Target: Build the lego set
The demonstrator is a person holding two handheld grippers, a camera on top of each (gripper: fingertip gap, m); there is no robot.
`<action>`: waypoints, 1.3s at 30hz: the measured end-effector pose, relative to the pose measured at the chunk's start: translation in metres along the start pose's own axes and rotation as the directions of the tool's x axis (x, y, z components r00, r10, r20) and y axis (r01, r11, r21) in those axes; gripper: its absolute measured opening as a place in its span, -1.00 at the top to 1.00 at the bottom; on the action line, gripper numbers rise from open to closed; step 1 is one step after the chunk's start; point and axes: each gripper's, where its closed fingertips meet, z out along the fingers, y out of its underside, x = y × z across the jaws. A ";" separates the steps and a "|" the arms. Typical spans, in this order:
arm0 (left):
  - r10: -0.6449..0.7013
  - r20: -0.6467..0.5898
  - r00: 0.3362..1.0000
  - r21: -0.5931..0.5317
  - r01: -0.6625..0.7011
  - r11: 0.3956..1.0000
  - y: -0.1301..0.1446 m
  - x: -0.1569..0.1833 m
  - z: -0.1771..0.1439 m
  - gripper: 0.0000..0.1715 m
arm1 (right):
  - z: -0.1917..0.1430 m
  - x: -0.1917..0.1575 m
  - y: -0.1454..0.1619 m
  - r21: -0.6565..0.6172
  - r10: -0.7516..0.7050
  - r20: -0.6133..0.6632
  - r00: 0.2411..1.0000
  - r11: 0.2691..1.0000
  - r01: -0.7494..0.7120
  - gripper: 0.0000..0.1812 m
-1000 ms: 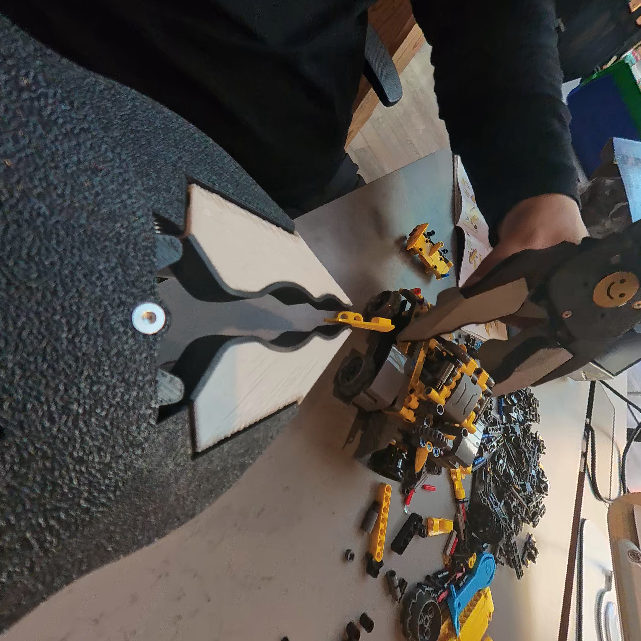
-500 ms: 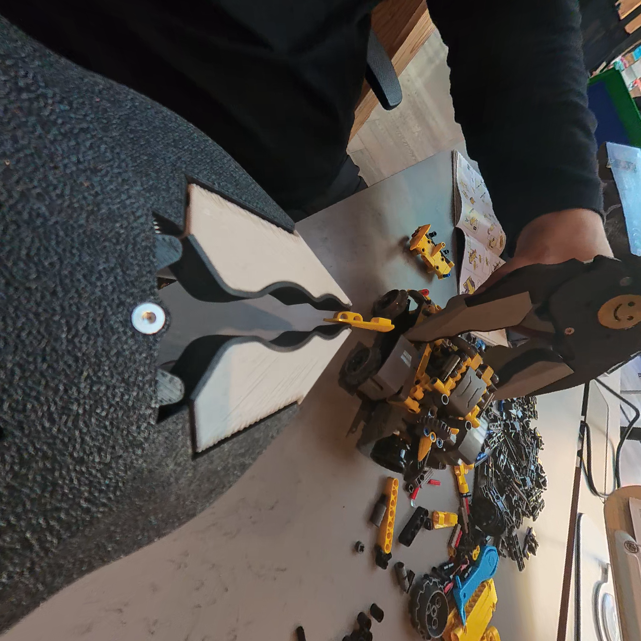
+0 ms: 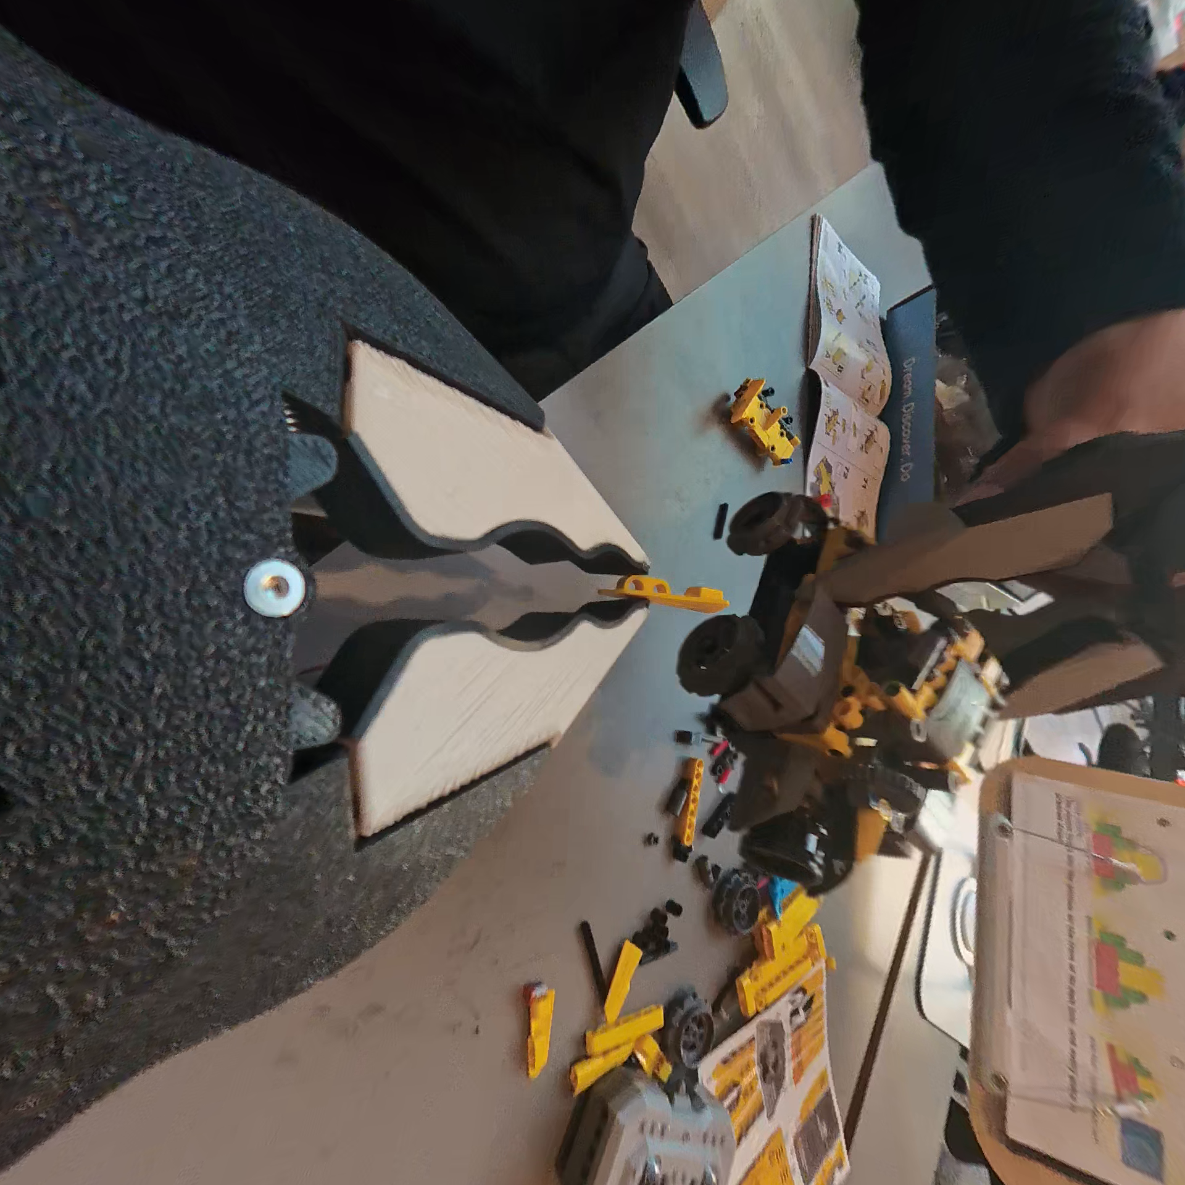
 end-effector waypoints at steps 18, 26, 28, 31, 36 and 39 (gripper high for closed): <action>-0.033 -0.025 0.999 0.044 0.034 0.998 0.020 0.053 0.033 0.30 | -0.037 0.007 -0.007 0.060 -0.008 -0.073 0.997 0.998 0.013 0.93; -0.121 0.072 0.990 -0.279 0.136 0.951 0.170 0.025 0.026 0.48 | -0.033 0.004 -0.010 0.070 -0.008 -0.048 0.999 0.997 0.011 0.93; -0.125 0.097 0.987 -0.280 0.148 0.949 0.183 0.014 0.034 0.73 | -0.030 0.001 -0.010 0.060 -0.015 -0.047 0.999 0.998 0.017 0.93; -0.136 0.082 0.987 -0.214 0.151 0.965 0.176 0.001 0.038 1.00 | -0.028 -0.003 -0.013 0.057 -0.024 -0.050 0.998 0.998 0.027 0.93; -0.143 0.243 0.959 -0.161 0.185 0.969 0.165 -0.061 0.042 0.92 | -0.015 -0.007 -0.023 0.055 -0.022 -0.017 1.000 0.998 0.023 0.93; -0.225 0.211 0.951 -0.077 0.245 0.966 0.154 -0.060 0.033 0.69 | 0.003 -0.014 -0.025 0.049 -0.015 0.023 1.000 0.999 0.014 0.92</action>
